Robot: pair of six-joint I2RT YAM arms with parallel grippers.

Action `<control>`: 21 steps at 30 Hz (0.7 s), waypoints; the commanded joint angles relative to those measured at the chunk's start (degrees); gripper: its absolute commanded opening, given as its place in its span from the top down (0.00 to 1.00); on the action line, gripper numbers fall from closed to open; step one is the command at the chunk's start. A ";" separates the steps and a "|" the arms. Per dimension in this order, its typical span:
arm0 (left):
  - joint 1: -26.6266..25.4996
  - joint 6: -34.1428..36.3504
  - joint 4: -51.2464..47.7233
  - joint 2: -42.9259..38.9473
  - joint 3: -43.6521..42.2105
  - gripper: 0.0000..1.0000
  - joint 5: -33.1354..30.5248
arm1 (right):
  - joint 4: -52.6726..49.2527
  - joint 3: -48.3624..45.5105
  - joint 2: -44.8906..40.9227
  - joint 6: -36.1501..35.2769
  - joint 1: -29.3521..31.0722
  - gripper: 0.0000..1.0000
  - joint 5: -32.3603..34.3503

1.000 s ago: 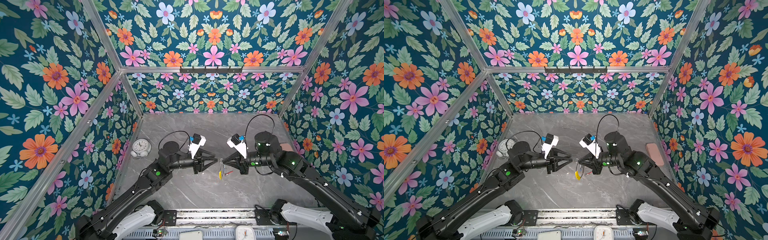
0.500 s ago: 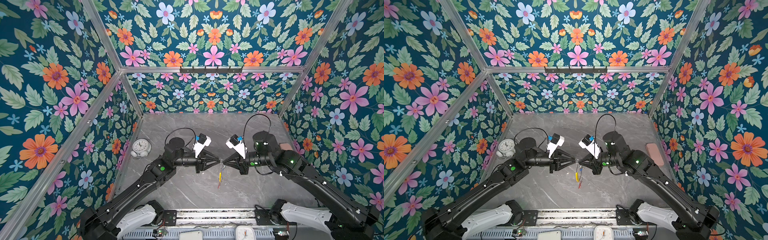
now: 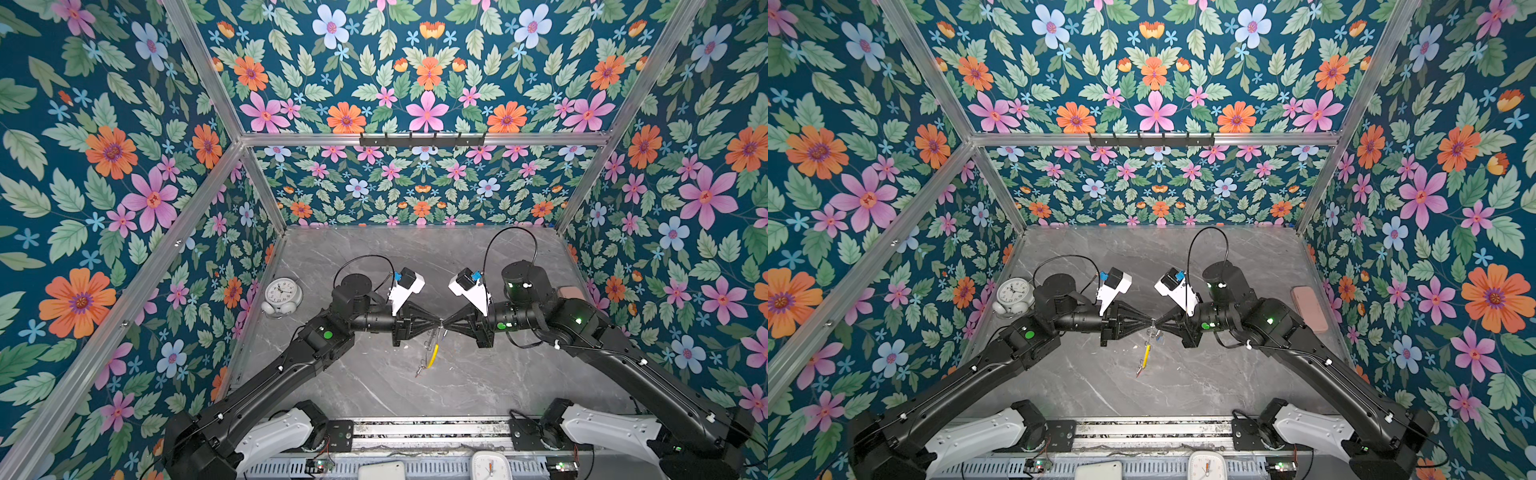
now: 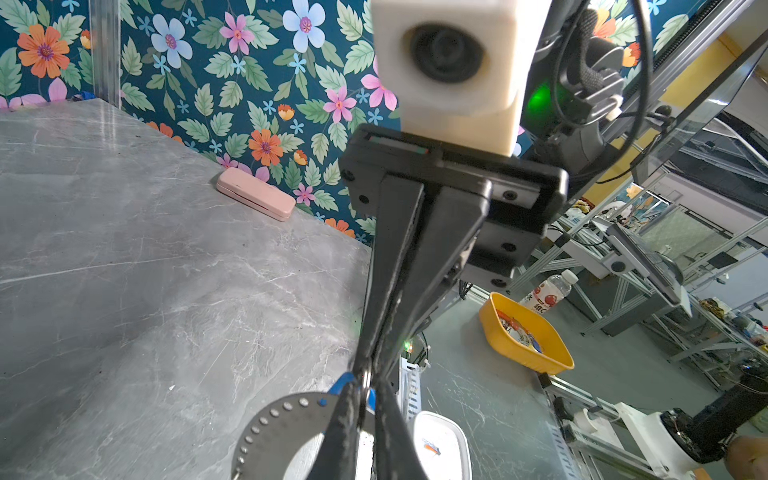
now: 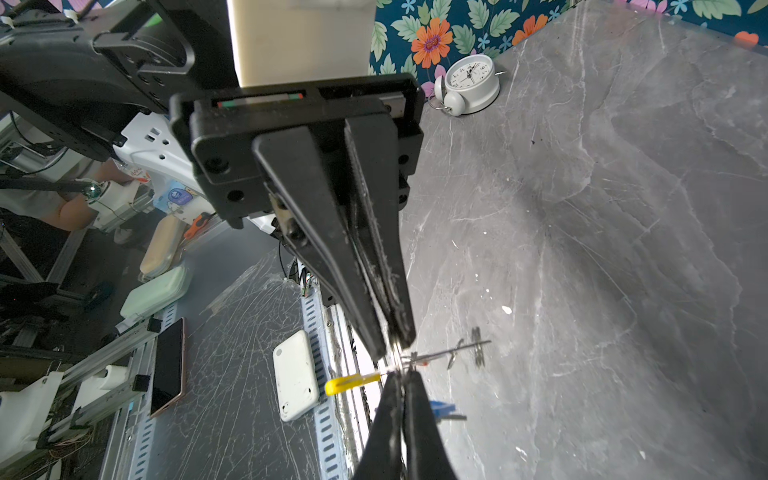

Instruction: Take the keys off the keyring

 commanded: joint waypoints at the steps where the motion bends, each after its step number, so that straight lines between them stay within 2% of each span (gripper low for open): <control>1: 0.02 0.85 1.28 -0.13 0.10 0.87 1.05 | 2.55 0.22 0.23 0.56 0.13 1.00 -0.87; 8: 0.01 1.10 2.14 -0.27 -0.50 0.90 1.47 | 3.20 0.21 0.51 0.72 0.52 1.00 -0.52; 12: 0.00 1.16 2.48 -0.27 -0.63 0.99 1.87 | 3.76 0.23 0.60 1.01 0.60 1.00 -0.41; 17: 0.00 0.76 4.25 -1.04 -1.28 1.00 1.24 | 6.15 -0.16 0.34 2.03 0.77 1.00 0.17; 19: -0.04 0.52 4.77 -1.43 -1.56 1.00 0.61 | 7.17 -0.39 -0.07 2.30 0.79 0.92 0.75; 21: 0.02 0.50 5.13 -1.82 -1.72 1.00 -0.10 | 8.42 -0.91 -0.87 2.58 0.78 0.79 1.39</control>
